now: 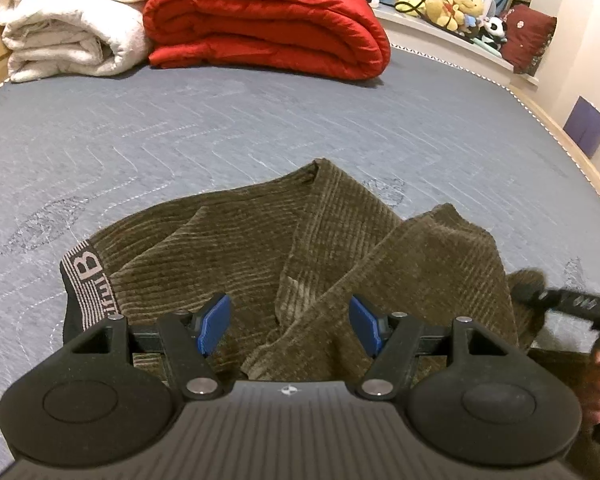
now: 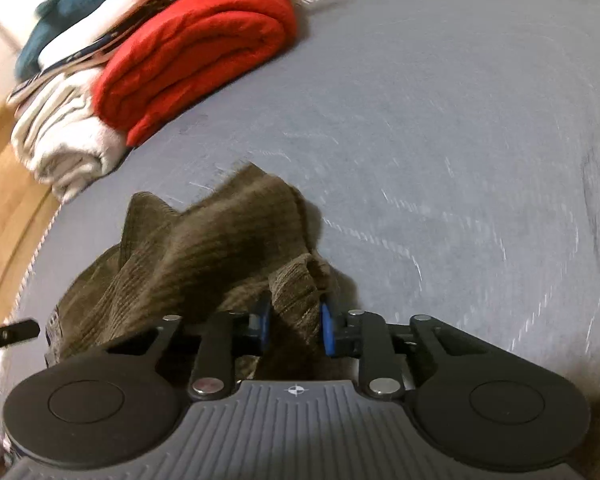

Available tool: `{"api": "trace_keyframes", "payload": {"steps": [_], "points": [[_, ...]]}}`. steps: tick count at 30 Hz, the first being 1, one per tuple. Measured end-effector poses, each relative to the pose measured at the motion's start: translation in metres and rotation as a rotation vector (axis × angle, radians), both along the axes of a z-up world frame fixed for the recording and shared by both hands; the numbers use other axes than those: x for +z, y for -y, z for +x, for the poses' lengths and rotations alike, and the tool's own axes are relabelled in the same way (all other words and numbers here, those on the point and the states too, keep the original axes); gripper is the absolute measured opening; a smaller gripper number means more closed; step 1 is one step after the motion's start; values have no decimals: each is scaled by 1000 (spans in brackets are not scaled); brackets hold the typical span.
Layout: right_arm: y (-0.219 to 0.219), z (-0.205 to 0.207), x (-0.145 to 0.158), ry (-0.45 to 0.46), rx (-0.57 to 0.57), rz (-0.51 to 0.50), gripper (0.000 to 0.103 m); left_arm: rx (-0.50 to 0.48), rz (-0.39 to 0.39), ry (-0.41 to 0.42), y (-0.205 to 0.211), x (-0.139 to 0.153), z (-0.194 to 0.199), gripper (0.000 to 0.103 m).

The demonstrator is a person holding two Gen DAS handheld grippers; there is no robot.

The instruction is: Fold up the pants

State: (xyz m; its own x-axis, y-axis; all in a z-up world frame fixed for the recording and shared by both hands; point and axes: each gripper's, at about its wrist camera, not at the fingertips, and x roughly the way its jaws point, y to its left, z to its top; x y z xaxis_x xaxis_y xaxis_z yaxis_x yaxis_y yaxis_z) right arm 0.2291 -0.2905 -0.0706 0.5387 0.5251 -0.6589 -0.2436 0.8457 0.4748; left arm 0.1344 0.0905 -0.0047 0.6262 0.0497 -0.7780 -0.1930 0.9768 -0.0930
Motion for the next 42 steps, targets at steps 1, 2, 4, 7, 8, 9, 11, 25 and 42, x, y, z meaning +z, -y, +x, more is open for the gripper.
{"api": "trace_keyframes", "payload": {"steps": [1, 2, 4, 7, 8, 9, 11, 25, 42], "points": [[2, 0, 8, 24, 6, 4, 23, 3, 3, 1, 1, 1, 0, 71], [3, 0, 16, 41, 7, 18, 23, 9, 8, 5, 0, 1, 1, 71], [7, 0, 37, 78, -3, 52, 22, 26, 17, 15, -3, 4, 2, 71], [16, -4, 79, 149, 4, 118, 22, 57, 28, 47, -7, 10, 3, 71], [19, -5, 92, 174, 13, 131, 22, 64, 29, 62, -8, 13, 3, 71], [22, -7, 107, 202, 38, 144, 22, 69, 31, 80, -7, 15, 2, 71], [29, -7, 128, 263, 58, 141, 22, 71, 39, 117, -6, 20, 2, 71], [311, 8, 28, 121, -1007, 150, 28, -264, -6, 206, 63, -2, 10, 72], [330, 48, 7, 70, -770, 131, 20, -451, 170, 12, 101, -77, 60, 19]]}}
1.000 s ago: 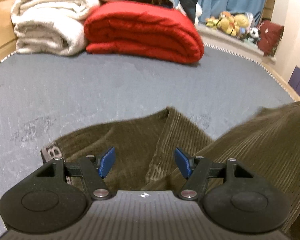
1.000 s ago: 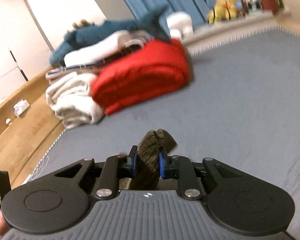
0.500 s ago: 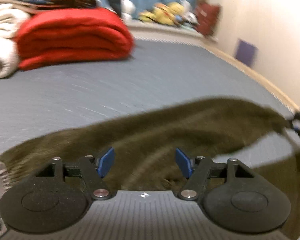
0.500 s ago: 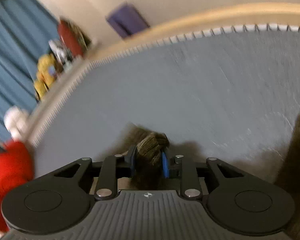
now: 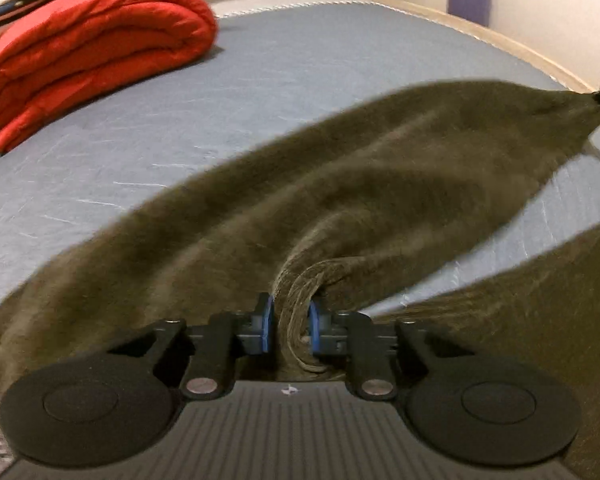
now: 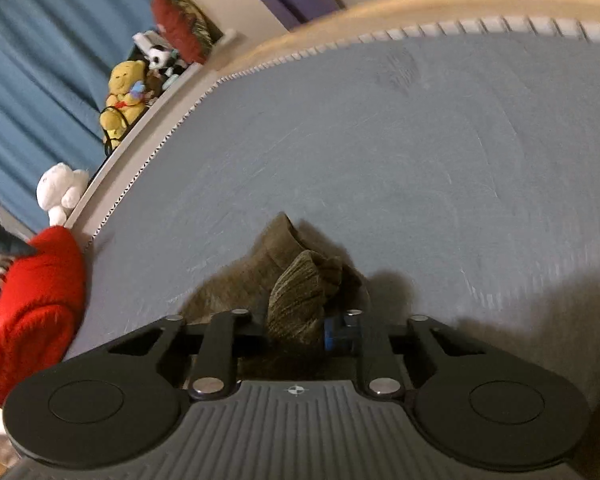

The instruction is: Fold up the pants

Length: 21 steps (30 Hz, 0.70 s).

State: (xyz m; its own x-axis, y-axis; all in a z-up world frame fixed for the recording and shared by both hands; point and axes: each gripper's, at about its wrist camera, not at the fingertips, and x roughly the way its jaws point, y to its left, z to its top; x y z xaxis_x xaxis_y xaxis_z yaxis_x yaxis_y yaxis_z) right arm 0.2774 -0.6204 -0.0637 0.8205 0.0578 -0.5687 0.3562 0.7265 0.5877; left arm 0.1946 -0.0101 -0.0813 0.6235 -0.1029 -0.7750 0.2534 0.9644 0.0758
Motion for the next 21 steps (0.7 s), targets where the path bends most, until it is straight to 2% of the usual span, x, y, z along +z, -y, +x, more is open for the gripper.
{"api": "trace_keyframes", "payload": {"steps": [2, 4, 6, 7, 9, 11, 12, 13, 14, 15, 16, 17, 19, 21], "points": [[-5, 3, 29, 63, 21, -64, 19, -3, -46, 11, -17, 18, -3, 19], [-4, -9, 60, 141, 21, -100, 19, -20, -20, 13, -28, 27, -9, 19], [3, -32, 77, 174, -5, -138, 19, -62, -12, -35, -35, 25, -12, 20], [3, -44, 78, 131, -29, -222, 19, -85, -7, -62, -36, 22, -13, 20], [-1, -53, 55, -75, -38, -405, 20, -127, 33, -123, -33, 10, -15, 24], [3, -51, 15, -281, 10, -413, 24, -132, 26, -143, -35, 7, -17, 26], [7, -50, -3, -374, 21, -376, 24, -132, -1, -146, -39, 11, -17, 33], [9, -55, -6, -344, 8, -371, 29, -133, -36, -148, -44, 17, -17, 37], [8, -55, -1, -328, -7, -405, 34, -136, -85, -149, -52, 23, -16, 49], [7, -55, 8, -316, -45, -458, 36, -142, -150, -150, -61, 31, -17, 70], [6, -53, 18, -285, -86, -484, 43, -147, -223, -146, -71, 39, -18, 78], [6, -52, 29, -239, -117, -493, 52, -156, -287, -129, -81, 49, -20, 81], [2, -46, 47, -156, -121, -487, 56, -135, -357, -67, -104, 66, -22, 81], [-13, -25, 60, -86, -30, -491, 59, -46, -389, -7, -131, 74, -18, 81]]}}
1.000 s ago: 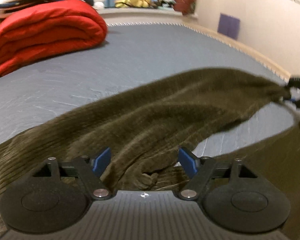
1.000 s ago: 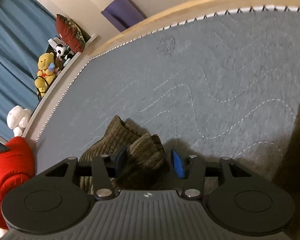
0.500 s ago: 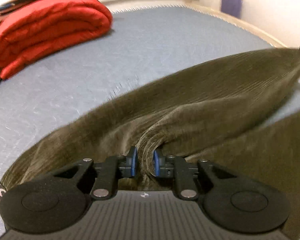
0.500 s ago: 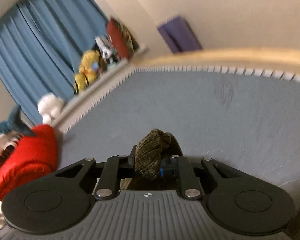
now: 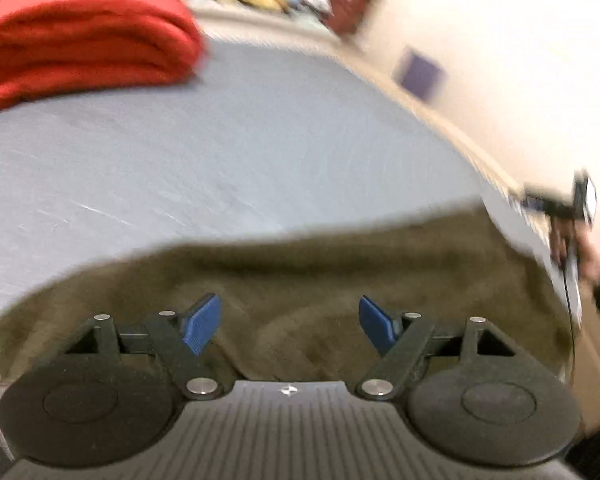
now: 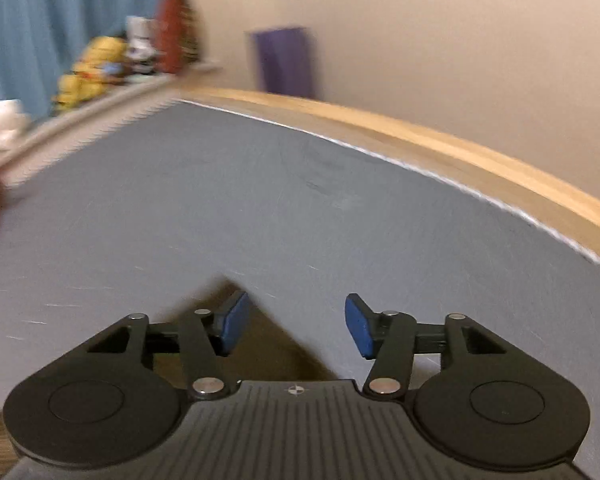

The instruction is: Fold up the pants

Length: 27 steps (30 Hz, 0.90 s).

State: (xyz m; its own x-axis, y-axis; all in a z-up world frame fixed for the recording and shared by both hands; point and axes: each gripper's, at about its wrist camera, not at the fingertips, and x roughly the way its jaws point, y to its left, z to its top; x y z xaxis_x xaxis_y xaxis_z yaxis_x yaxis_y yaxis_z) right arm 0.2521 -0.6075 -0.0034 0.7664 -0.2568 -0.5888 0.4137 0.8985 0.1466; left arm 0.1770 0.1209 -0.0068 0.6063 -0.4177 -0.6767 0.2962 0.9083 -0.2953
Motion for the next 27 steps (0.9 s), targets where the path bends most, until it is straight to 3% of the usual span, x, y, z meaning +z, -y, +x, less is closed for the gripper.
{"api": "trace_keyframes", "payload": {"steps": [2, 4, 7, 10, 12, 16, 18, 22, 24, 27], "points": [[-18, 23, 1, 0, 130, 1, 69, 188, -21, 27, -42, 4, 5, 81], [-32, 47, -8, -48, 188, 6, 69, 432, -17, 21, -90, 1, 7, 81], [-33, 80, -30, -125, 148, -3, 69, 712, -65, -43, -157, -13, -1, 81], [-23, 96, -49, -164, 60, -37, 70, 840, -42, -118, -200, -28, -8, 84], [-15, 103, -62, -180, 35, -41, 71, 851, -31, -186, -219, -41, -8, 86], [-7, 98, -75, -180, 120, -53, 70, 771, -63, -301, -225, -73, 1, 87], [-5, 93, -78, -163, 159, -36, 58, 746, -72, -320, -222, -84, 4, 87], [1, 97, -82, -135, 242, -32, 36, 688, -34, -251, -211, -89, 13, 89], [-2, 96, -81, -130, 286, -63, 26, 637, -14, -223, -200, -88, 14, 69], [-1, 98, -74, -110, 316, -60, 17, 570, 81, -189, -184, -83, 13, 41]]}}
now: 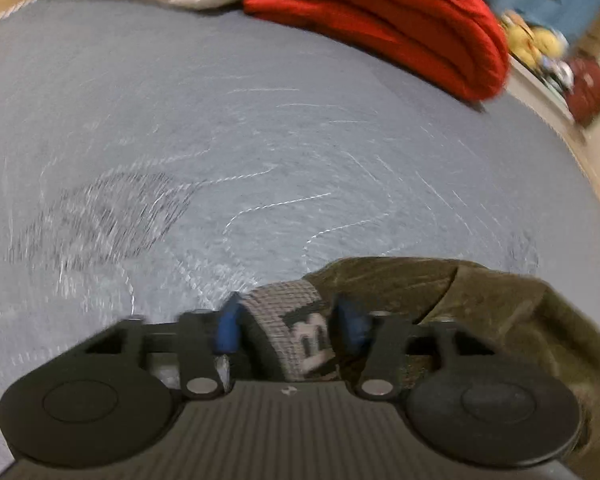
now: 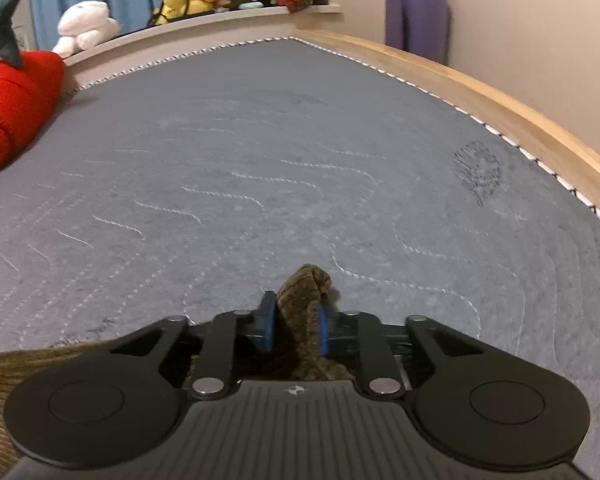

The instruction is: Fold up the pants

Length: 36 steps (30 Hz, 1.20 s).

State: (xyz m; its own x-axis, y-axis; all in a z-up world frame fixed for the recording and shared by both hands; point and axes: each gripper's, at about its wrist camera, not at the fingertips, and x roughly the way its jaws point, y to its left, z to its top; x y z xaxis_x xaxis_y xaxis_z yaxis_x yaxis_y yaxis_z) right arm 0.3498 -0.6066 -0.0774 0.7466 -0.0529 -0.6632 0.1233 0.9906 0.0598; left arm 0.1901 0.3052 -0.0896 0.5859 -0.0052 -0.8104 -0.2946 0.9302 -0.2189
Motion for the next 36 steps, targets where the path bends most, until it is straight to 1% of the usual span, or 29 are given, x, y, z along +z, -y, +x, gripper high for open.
{"api": "trace_keyframes", "payload": {"steps": [2, 3, 5, 6, 7, 8, 9, 10, 12, 13, 14, 15, 17, 18, 20, 22, 23, 24, 25, 26, 27, 28, 29, 30, 31, 32, 33, 34, 36], "points": [[3, 1, 13, 56, -4, -10, 15, 3, 43, 65, 1, 16, 0, 37], [6, 1, 24, 113, -33, -21, 15, 6, 55, 125, 4, 28, 0, 37], [10, 2, 44, 246, -104, -31, 15, -44, 149, 225, 21, 46, 0, 38], [7, 5, 52, 296, -126, -61, 15, -80, 219, 258, 33, 50, 2, 38], [1, 11, 55, 338, -150, -125, 15, -97, 264, 251, 43, 49, 6, 39], [-5, 16, 55, 358, -175, -178, 15, -87, 284, 207, 47, 42, 13, 41], [-7, 24, 53, 353, -195, -199, 15, -60, 275, 166, 46, 34, 17, 44], [-6, 35, 48, 308, -208, -184, 16, -28, 257, 131, 44, 24, 21, 45], [-8, 53, 29, 189, -229, -179, 19, 10, 272, 86, 45, 11, 22, 55], [-11, 59, 20, 134, -251, -195, 21, 27, 296, 61, 46, 8, 24, 61], [-13, 61, 16, 112, -264, -202, 24, 48, 319, 52, 46, 10, 23, 73], [-14, 60, 12, 106, -289, -215, 25, 70, 345, 55, 48, 15, 24, 77], [-15, 49, 15, 141, -334, -220, 41, 122, 434, 75, 56, 30, 17, 75], [-15, 40, 19, 161, -341, -207, 43, 123, 453, 98, 63, 36, 12, 74], [-20, 27, 26, 193, -317, -187, 43, 58, 393, 161, 75, 51, 7, 73], [-32, 12, 35, 214, -231, -160, 44, -101, 281, 194, 94, 58, 0, 73], [-37, 4, 40, 214, -175, -141, 44, -215, 222, 198, 107, 60, -3, 73], [-46, -3, 45, 212, -117, -129, 44, -295, 193, 195, 115, 58, -4, 71], [-58, -11, 51, 215, -64, -126, 44, -393, 187, 194, 127, 56, -10, 68], [-69, -20, 59, 224, -18, -123, 44, -457, 196, 185, 136, 48, -14, 64], [-81, -28, 68, 234, 24, -115, 44, -518, 193, 144, 140, 39, -17, 62], [-95, -38, 82, 249, 65, -100, 44, -546, 182, 75, 141, 27, -17, 57], [-107, -45, 94, 263, 95, -84, 44, -543, 181, -6, 139, 14, -16, 45], [-119, -53, 109, 278, 122, -67, 44, -511, 206, -124, 135, -2, -15, 38], [-129, -61, 127, 295, 142, -52, 44, -482, 228, -160, 129, -11, -19, 39], [-139, -68, 145, 314, 158, -35, 44, -472, 213, -143, 128, -8, -24, 38], [-152, -79, 165, 338, 176, -11, 45, -452, 196, -169, 126, -4, -26, 38], [-163, -88, 182, 358, 188, 11, 46, -423, 200, -183, 127, 3, -27, 38], [-181, -112, 221, 402, 204, 62, 50, -381, 218, -158, 130, 27, -37, 41]]}}
